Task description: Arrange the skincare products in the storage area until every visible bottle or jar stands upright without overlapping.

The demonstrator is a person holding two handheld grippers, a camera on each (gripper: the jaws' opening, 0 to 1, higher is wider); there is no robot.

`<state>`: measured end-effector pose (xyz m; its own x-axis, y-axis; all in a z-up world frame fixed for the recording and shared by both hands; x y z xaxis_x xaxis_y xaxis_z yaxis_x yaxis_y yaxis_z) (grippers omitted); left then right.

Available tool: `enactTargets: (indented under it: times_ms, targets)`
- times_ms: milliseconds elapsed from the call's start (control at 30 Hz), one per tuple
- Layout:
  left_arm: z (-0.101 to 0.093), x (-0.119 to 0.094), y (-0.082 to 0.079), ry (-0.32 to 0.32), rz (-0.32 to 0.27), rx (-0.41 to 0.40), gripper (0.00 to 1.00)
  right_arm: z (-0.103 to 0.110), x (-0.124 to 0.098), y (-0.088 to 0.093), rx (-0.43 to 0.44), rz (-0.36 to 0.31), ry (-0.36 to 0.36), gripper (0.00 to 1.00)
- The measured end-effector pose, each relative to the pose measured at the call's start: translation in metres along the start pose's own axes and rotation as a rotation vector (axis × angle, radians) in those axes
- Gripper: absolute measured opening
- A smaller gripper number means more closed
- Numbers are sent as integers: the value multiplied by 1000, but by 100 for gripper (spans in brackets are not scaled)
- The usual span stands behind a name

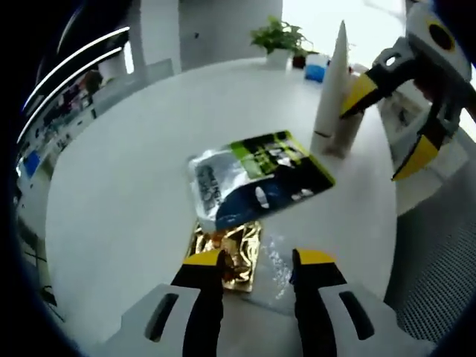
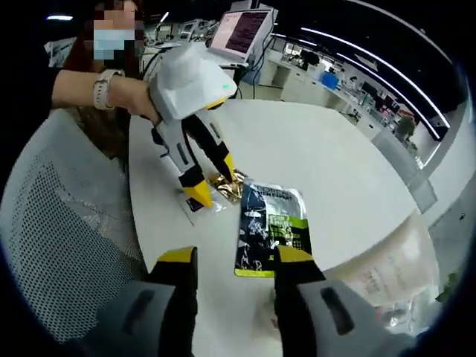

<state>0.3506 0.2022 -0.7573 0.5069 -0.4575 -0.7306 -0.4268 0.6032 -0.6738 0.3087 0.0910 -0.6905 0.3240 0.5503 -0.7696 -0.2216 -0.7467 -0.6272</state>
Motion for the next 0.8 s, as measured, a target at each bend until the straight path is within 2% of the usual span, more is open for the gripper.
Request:
enactTargets:
  times_ms: [67, 133, 267, 367, 433, 600, 700, 800]
  targets:
    - [0, 0, 1, -13, 1, 54, 33, -4, 8, 0, -1, 12, 15, 32]
    - [0, 0, 0, -8, -1, 42, 32, -8, 17, 3, -28, 51, 35, 33]
    - [3, -1, 2, 1, -7, 68, 32, -11, 31, 9, -28, 107, 37, 31]
    - [9, -1, 3, -1, -6, 61, 33, -13, 40, 14, -44, 152, 47, 31]
    - [16, -2, 6, -7, 1, 53, 33, -19, 45, 18, -95, 199, 77, 31]
    - [28, -7, 13, -21, 23, 35, 34, -29, 52, 14, -137, 201, 121, 28]
    - [39, -9, 17, -37, 31, 21, 35, -33, 57, 15, -157, 222, 116, 29]
    - [45, -12, 21, -41, 36, 17, 34, -40, 60, 17, -227, 274, 125, 29]
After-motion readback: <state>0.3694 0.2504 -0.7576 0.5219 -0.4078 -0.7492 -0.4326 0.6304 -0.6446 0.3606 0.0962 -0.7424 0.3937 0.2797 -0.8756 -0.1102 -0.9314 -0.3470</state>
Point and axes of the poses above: the point that each gripper's makers call its tool centre point, and the gripper's own axes: x roughly forward along the fingers, z roughly to its left, y roughly out of its underside, the point moved 3 cm from there along -x, roughly backward along the fingers, and after that the axes turned 10 degrees about -y, right-handed, at the moved point
